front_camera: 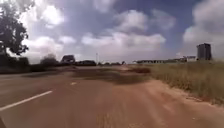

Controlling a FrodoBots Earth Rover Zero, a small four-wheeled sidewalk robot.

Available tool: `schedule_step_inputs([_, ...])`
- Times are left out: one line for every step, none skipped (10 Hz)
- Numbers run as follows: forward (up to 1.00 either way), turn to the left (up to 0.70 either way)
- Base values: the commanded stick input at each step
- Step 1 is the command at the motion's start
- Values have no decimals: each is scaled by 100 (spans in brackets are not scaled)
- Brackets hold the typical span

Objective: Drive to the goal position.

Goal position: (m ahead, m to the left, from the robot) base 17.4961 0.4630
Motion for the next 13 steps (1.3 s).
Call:
schedule_step_inputs([100, 0])
schedule_step_inputs([100, 0])
schedule_step_inputs([100, 0])
schedule_step_inputs([100, 0])
schedule_step_inputs([100, 0])
schedule_step_inputs([100, 0])
schedule_step_inputs([100, 0])
schedule_step_inputs([100, 0])
schedule_step_inputs([100, -5])
schedule_step_inputs([100, -16])
schedule_step_inputs([100, -27])
schedule_step_inputs([100, -38])
schedule_step_inputs([100, -40])
